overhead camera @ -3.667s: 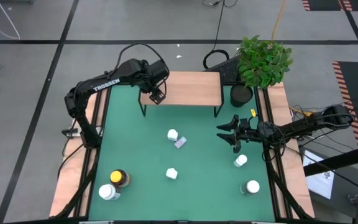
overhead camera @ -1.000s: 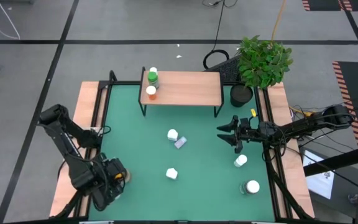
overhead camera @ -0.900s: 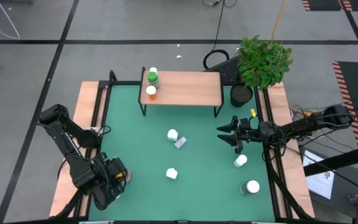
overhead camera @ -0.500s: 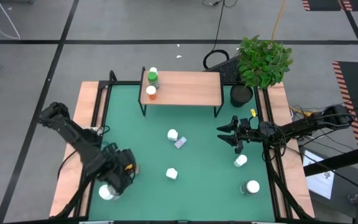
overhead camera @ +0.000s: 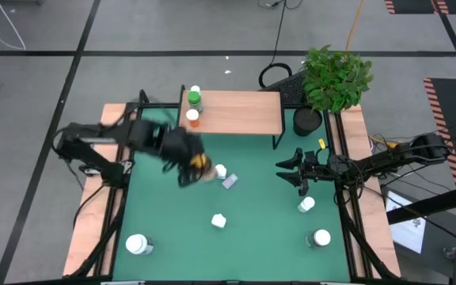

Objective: Pick and place medicine bottles onto shelf by color
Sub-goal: Put the yellow bottle on the shelf

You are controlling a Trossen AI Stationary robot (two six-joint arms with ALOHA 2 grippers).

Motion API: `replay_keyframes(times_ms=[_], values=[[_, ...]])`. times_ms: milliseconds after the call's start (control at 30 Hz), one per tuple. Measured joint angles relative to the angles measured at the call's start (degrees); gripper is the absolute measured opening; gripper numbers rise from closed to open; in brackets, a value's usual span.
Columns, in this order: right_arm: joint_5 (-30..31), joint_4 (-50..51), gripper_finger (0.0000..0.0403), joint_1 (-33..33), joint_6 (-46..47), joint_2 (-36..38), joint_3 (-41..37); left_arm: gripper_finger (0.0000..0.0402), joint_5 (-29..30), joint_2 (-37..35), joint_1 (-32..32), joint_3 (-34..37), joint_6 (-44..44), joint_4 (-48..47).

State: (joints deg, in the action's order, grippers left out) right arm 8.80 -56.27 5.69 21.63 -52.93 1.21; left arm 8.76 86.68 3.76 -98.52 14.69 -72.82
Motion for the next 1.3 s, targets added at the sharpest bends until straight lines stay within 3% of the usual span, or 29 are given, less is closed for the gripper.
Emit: replay_keyframes(times_ms=[233,533,867,1300], values=[[0.0,1.3,0.0187,-0.4,-0.2,0.0,0.0,0.0224,-0.2,9.6,-15.0,-15.1,-16.7,-0.8],[0.1,3.6,0.0187,-4.2,0.2,0.0,0.0,0.0225,-1.6,26.0,-28.8,-36.6,-29.8,-0.9],[0.1,8.8,0.0187,-4.3,0.2,0.0,0.0,0.0225,-2.1,28.4,-39.6,-35.1,-34.1,-1.7],[0.2,7.8,0.0187,-4.3,0.0,0.0,0.0,0.0225,-7.1,28.4,-41.3,-35.1,-35.6,-1.4]])
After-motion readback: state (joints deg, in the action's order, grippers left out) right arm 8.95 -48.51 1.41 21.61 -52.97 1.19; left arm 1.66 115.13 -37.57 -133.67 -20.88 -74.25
